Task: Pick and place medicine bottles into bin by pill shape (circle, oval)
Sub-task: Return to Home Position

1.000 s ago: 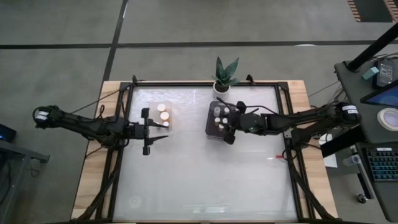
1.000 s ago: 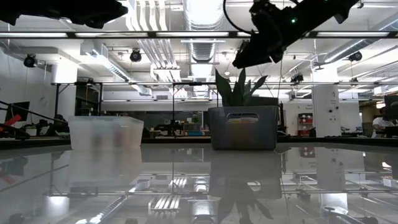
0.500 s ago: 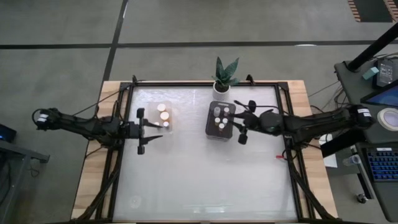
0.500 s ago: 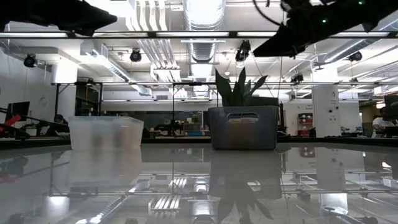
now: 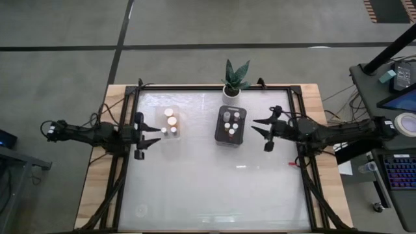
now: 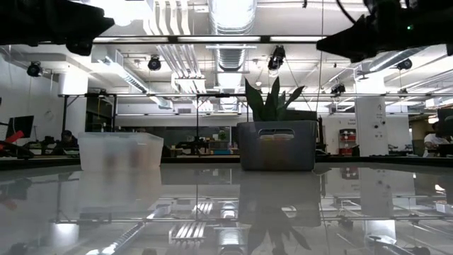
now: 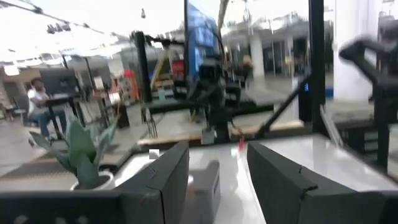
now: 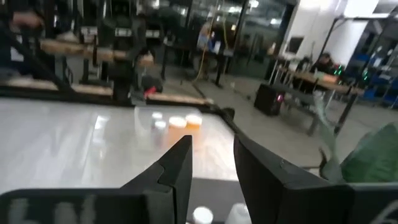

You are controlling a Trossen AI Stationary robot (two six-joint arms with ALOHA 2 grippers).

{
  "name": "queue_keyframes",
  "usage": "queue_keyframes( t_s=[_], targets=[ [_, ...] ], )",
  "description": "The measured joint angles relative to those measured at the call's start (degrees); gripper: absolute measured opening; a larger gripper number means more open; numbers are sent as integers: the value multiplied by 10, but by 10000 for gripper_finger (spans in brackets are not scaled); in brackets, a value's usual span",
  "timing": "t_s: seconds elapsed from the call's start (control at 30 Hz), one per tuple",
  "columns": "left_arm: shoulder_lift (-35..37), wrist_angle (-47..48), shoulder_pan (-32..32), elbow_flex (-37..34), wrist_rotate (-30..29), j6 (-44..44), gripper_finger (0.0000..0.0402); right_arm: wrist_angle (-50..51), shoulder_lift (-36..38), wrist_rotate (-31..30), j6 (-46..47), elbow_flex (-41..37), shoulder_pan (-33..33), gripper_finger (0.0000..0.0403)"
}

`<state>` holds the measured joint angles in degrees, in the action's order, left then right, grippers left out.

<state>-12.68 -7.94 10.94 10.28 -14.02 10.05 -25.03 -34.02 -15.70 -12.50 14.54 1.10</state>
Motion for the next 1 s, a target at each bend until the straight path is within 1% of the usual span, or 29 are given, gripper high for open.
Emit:
queue_keyframes(
  t_s=[0.2, 0.43, 0.67, 0.9, 1.0],
  targets=[
    [58, -34, 0, -50, -4, -7, 148, -14, 84, 11, -7, -43, 0, 104],
    [114, -37, 0, -78, -44, -7, 148, -8, 174, 12, -25, -68, 0, 85],
    [110, -29, 0, -82, -45, -7, 148, 55, 256, 12, -21, -72, 0, 68],
    [112, -25, 0, -82, -47, -6, 148, 124, 327, 13, -15, -74, 0, 63],
    [112, -20, -1, -84, -47, -6, 148, 146, 339, 13, -3, -75, 0, 63]
  ],
)
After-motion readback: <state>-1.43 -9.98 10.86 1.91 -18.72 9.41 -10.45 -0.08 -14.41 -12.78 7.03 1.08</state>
